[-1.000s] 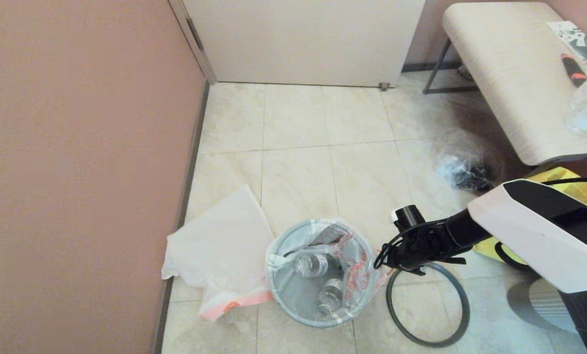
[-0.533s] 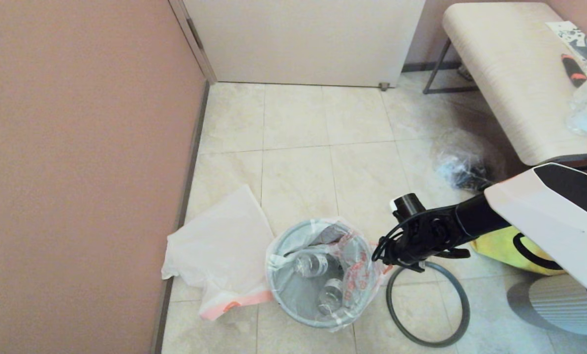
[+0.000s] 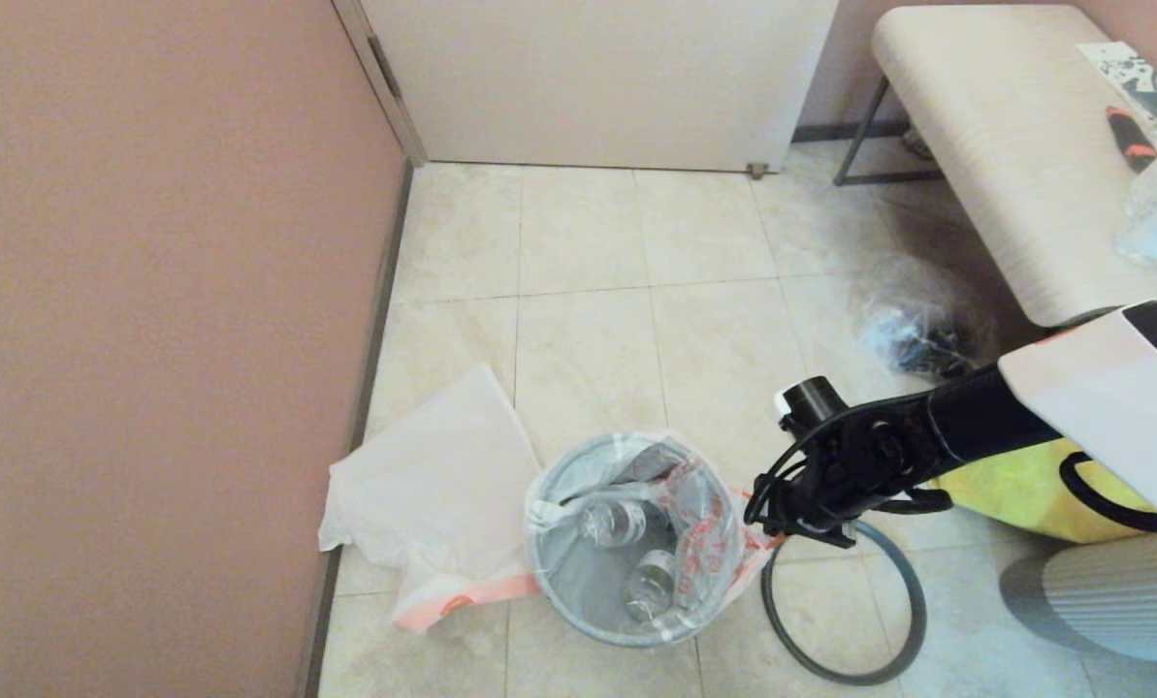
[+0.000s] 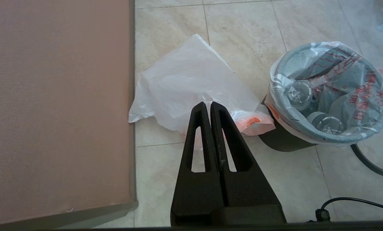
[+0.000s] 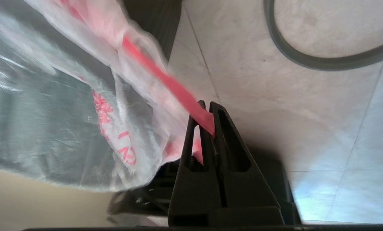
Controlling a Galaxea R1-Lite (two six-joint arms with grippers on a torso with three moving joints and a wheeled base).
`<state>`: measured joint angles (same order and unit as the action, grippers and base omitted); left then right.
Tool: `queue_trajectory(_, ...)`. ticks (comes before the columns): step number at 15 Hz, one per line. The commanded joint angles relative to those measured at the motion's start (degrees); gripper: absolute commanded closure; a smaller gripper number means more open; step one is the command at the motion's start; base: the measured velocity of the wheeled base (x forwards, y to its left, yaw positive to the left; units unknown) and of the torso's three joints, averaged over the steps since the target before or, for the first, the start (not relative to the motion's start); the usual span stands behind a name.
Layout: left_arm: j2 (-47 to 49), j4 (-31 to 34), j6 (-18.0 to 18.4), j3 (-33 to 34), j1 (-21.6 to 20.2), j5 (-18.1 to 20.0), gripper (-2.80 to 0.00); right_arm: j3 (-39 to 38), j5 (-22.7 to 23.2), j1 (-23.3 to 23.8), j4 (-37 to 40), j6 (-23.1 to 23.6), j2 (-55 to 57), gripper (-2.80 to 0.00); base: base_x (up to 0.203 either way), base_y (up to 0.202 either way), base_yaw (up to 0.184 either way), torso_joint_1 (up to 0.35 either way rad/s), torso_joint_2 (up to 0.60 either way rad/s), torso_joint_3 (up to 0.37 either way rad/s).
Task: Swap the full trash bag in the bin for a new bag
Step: Place the trash bag on the floor
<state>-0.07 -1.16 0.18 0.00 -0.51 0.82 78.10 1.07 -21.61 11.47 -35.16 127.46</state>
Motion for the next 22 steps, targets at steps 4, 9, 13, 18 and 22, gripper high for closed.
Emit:
queue_trajectory(4,0.07,0.02,-0.01,0.44,-0.02,-0.03,0.00,-0.76,9.50,-2.81,-0.03,-4.54,-7.66,0.00,0.000,0.000,0.000,0.000,0.00,0.000)
queue_trajectory(9,0.07,0.02,-0.01,0.44,-0.02,-0.03,0.00,-0.05,13.87,-5.57,0.40,-2.35,-9.50,0.00,0.000,0.000,0.000,0.000,0.00,0.000)
queue_trajectory(13,0.07,-0.07,-0.01,0.44,-0.02,-0.03,0.00,-0.12,13.38,-6.34,0.39,-2.63,-8.21,0.00,0.000,0.000,0.000,0.000,0.00,0.000)
queue_trajectory(18,0.07,0.02,-0.01,0.44,-0.02,-0.03,0.00,-1.03,10.42,-1.71,1.46,-5.14,-9.63,0.00,0.000,0.000,0.000,0.000,0.00,0.000)
queue_trajectory(22,0.07,-0.07,-0.01,0.44,-0.02,-0.03,0.00,-3.89,-2.08,0.56,3.34,-2.49,-9.39,0.00,0.000,0.000,0.000,0.000,0.00,0.000)
